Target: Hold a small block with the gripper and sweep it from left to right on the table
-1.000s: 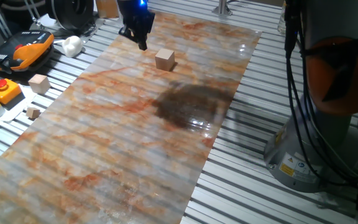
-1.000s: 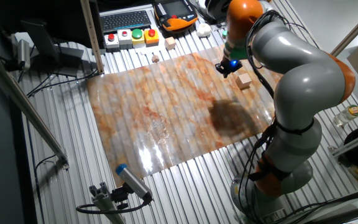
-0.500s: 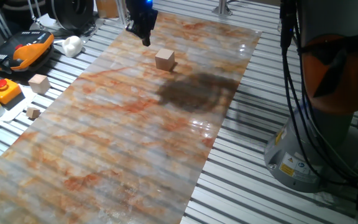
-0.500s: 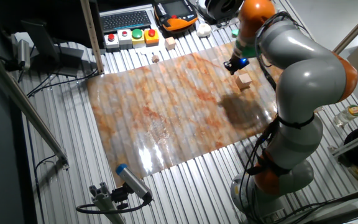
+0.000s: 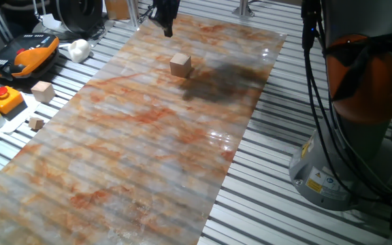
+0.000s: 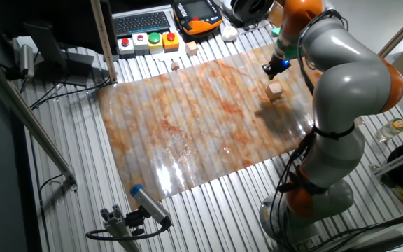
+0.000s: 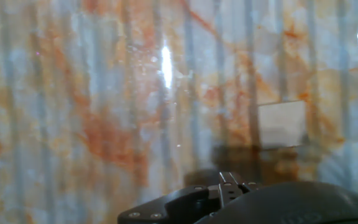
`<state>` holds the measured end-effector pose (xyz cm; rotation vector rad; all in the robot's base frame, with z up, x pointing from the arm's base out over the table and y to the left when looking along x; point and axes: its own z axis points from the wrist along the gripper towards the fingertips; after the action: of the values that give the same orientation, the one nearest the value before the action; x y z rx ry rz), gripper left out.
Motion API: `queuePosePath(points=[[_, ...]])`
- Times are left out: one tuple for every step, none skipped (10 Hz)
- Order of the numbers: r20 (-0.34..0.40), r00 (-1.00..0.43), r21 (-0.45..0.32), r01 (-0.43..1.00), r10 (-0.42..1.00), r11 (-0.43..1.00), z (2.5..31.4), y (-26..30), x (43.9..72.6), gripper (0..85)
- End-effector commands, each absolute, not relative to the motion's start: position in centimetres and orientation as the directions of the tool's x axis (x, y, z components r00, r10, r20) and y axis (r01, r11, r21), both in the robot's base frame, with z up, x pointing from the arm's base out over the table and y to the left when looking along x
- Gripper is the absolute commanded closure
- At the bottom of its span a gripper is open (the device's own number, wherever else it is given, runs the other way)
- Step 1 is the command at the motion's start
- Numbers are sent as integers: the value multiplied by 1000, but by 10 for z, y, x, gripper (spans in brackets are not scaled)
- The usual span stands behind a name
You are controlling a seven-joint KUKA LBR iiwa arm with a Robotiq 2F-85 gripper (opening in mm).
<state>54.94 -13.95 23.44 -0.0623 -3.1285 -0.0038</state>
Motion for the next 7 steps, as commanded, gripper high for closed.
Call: queuePosePath(points=[[12,-999,2,35,35,999,235,-143,549,850],[10,-1000,-6,27,27,1000,235,-145,549,850],[1,-1000,-15,21,21,1000,235,-149,548,850],[-1,-1000,-18,9,9,1000,234,-154,551,850],[1,-1000,-11,7,7,1000,232,-157,555,850],[-2,-1000,-32,-5,-5,999,232,-160,557,850],[-7,-1000,-34,-22,-22,999,230,-169,558,850]])
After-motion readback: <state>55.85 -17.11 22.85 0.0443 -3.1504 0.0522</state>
